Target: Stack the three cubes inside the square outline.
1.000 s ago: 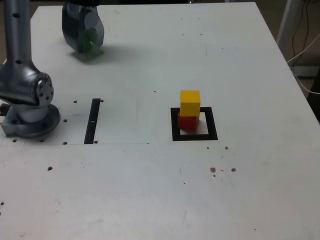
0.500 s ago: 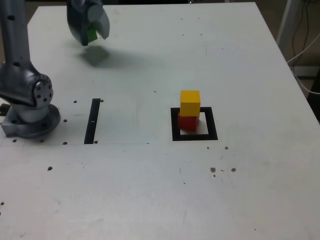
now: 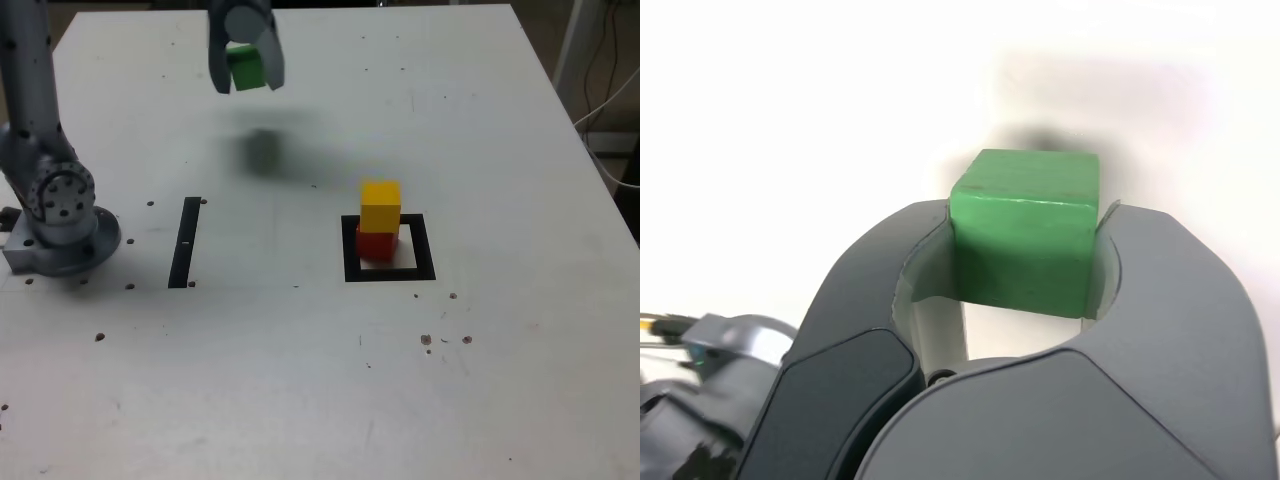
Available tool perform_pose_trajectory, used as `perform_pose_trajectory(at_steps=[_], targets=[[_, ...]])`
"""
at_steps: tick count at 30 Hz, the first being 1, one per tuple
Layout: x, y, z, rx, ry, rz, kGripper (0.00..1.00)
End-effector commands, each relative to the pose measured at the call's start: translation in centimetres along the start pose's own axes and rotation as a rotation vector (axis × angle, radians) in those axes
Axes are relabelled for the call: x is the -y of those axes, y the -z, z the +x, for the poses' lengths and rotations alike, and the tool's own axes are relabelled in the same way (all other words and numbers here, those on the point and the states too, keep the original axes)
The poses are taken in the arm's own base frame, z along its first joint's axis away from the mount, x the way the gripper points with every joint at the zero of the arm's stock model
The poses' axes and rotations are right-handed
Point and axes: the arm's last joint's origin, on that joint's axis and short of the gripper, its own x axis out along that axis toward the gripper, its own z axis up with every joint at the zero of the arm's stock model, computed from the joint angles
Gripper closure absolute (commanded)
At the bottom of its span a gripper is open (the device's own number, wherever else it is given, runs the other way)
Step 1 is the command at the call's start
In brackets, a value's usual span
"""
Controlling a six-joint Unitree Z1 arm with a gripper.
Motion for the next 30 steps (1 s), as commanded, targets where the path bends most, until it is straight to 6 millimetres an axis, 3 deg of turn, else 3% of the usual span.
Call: perform_pose_trajectory(at_steps=[1,15,30], targets=[[1.3,-0.6,-0.7,-0.004,-0.003,0.062,0.87],[8.3,-2.4,-4.6,0.057,-0.038,0.248,0.87],[18.1,-4.8,-7.0,0.097,-0.089,0.355,0.87]])
